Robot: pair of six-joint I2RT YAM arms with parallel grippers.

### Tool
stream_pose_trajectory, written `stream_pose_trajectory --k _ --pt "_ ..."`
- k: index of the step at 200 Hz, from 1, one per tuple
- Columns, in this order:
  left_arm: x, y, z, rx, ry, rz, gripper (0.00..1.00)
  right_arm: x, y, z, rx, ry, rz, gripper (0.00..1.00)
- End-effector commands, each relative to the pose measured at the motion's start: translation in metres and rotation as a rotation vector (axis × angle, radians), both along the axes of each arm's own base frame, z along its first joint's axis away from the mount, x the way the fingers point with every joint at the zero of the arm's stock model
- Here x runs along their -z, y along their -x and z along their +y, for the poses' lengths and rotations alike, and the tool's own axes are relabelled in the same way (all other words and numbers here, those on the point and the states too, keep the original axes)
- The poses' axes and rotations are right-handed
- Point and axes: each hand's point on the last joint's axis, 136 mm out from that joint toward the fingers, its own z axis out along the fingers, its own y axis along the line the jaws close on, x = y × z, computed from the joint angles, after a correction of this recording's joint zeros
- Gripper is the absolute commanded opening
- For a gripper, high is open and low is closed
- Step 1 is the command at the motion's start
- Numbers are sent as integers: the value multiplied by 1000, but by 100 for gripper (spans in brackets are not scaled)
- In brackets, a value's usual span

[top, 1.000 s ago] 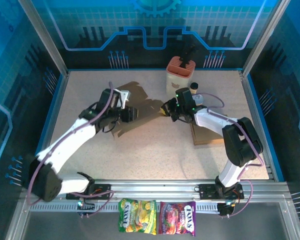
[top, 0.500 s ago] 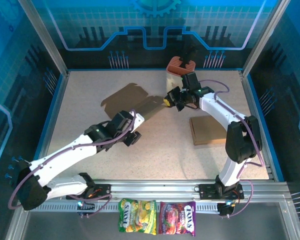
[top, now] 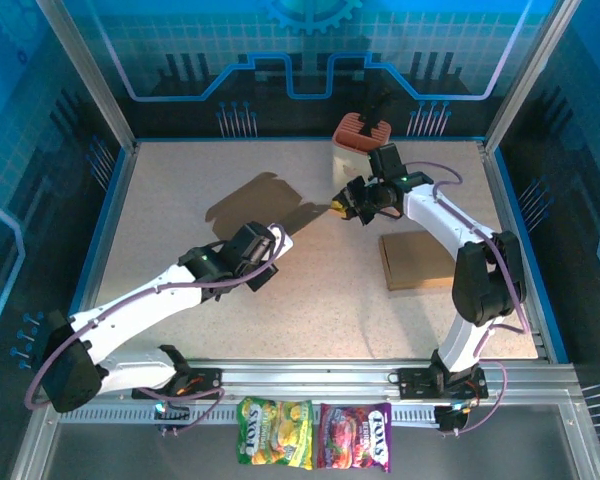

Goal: Fold the paper box

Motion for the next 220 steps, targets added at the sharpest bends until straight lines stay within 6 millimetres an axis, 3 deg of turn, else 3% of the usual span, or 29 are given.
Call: stream_pose_trajectory --k 1,28,53,91,120,145,158,220 --pt "-29 -3 -14 1 101 -37 0 -39 -3 -17 39 31 -107 36" --pt "-32 1 -21 1 136 13 0 -73 16 -44 80 168 -190 51" --pt "-37 -2 -26 -13 151 32 0 -91 45 -47 91 237 -233 55" --pt "-48 -7 -31 -20 160 38 0 -102 81 5 37 209 -237 59" --pt "-55 -10 -33 -23 164 29 0 -102 80 51 -33 170 -221 60" --pt "-60 -11 -33 -30 166 22 0 -103 71 73 -54 160 -225 60" --pt "-62 -11 -31 -37 170 17 0 -104 67 79 -57 156 -226 58" --pt "-69 -13 -29 -52 174 0 0 -86 70 84 -65 161 -155 29"
